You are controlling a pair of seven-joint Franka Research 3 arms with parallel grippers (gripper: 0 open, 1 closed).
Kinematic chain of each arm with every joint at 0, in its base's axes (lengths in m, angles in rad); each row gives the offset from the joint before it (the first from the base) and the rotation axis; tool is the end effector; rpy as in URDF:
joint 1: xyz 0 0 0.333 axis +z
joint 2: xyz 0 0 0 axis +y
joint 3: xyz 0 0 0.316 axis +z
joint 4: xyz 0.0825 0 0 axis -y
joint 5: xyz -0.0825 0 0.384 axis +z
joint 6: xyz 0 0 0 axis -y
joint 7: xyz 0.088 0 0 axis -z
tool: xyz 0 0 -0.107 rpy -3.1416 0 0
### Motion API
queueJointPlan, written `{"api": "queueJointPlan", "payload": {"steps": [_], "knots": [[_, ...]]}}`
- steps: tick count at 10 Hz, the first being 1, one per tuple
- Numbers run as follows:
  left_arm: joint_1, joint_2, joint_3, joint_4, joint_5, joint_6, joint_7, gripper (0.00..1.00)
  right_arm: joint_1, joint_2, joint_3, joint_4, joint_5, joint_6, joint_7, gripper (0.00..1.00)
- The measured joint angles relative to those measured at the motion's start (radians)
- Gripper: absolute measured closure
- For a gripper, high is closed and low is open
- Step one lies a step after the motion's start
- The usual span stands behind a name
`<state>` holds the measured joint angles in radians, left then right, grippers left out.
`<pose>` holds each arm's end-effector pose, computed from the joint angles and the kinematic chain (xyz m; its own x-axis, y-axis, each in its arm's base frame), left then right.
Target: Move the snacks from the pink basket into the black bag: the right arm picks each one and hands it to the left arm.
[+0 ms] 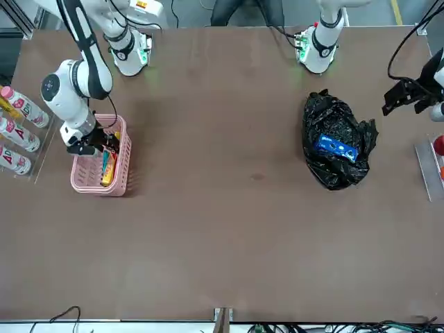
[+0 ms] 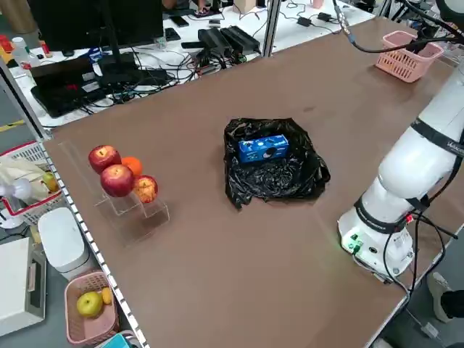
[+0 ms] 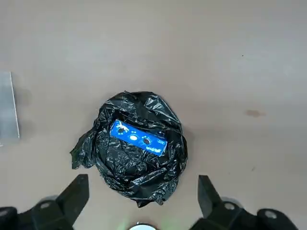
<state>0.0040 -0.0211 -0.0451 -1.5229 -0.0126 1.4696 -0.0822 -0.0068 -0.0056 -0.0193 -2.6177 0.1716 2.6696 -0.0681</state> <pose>0.5372 -0.0238 0.6497 0.9987 0.0399 -0.0331 0.0402 -0.9992 0.0089 0.4392 -0.0165 0.2577 0.9922 -0.1106 0.0566 -0.1058 -0.9909 -0.0827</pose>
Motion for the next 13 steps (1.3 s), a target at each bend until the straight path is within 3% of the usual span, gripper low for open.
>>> {"api": "queueJointPlan", "payload": {"steps": [13], "knots": [[-0.002, 0.0, -0.004, 0.002, 0.0, -0.021, 0.0, 0.0, 0.002, 0.044, 0.0, -0.013, 0.001, 0.086, -0.003, 0.21]]}}
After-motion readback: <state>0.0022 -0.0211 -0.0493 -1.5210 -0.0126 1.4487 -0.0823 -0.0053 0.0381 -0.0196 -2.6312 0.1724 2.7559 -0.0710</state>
